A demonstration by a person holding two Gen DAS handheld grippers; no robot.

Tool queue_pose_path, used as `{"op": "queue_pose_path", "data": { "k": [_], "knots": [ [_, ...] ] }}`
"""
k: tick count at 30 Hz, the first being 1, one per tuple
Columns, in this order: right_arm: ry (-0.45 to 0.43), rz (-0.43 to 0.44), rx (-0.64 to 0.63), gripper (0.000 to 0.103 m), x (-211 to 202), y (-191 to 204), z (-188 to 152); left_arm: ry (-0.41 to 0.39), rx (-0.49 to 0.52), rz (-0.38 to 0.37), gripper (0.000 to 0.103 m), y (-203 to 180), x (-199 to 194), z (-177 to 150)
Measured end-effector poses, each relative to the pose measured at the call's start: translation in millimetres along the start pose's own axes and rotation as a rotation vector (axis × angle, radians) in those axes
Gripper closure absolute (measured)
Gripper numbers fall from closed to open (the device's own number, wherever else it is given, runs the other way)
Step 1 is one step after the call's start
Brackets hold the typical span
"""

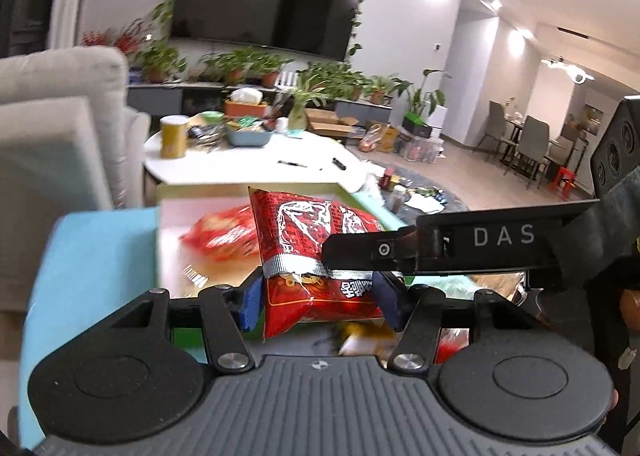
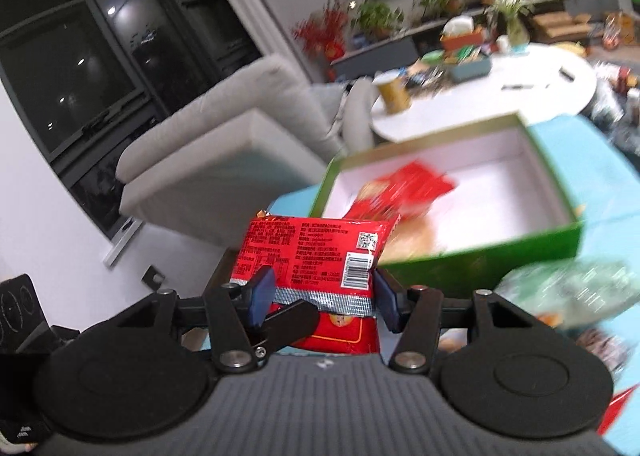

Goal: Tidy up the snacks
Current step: 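Lift the red-and-white packet with the right gripper and place it in the box, then grasp the red-and-yellow chip bag with the right gripper and lift it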

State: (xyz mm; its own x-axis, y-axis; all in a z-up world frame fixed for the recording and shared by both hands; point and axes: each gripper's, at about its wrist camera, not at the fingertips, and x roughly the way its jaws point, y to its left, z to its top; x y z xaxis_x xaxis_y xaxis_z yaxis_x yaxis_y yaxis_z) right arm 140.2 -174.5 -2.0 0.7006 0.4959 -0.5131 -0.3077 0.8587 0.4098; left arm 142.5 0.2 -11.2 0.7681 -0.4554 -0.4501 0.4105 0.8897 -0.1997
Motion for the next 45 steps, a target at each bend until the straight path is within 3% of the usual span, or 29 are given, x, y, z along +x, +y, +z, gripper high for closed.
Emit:
{"op": "queue_pose_path", "data": {
  "k": [9,24,28,32,36,45],
  "knots": [
    [-0.052,-0.055,-0.018,0.058,3,-46,39,0.02,0.027,-0.033,0.048,-23,63,35],
    [-0.026,-0.078,0.024,0.058,41,-100,48,0.116,0.004,-0.017,0.046,-20,131,24],
    [-0.031,-0.095,0.03,0.058,44,-106,45,0.157,-0.002,0.0,0.03,-17,141,19],
    [-0.08,-0.168,0.032,0.053,36,-114,40,0.165,-0.008,0.044,0.028,-12,135,19],
    [-0.073,-0.129,0.071,0.053,23,-120,38,0.129,0.001,0.06,0.026,-11,118,23],
    [-0.097,-0.113,0.017,0.053,-15,-99,28,0.089,0.03,0.079,0.022,-26,76,18]
  ]
}}
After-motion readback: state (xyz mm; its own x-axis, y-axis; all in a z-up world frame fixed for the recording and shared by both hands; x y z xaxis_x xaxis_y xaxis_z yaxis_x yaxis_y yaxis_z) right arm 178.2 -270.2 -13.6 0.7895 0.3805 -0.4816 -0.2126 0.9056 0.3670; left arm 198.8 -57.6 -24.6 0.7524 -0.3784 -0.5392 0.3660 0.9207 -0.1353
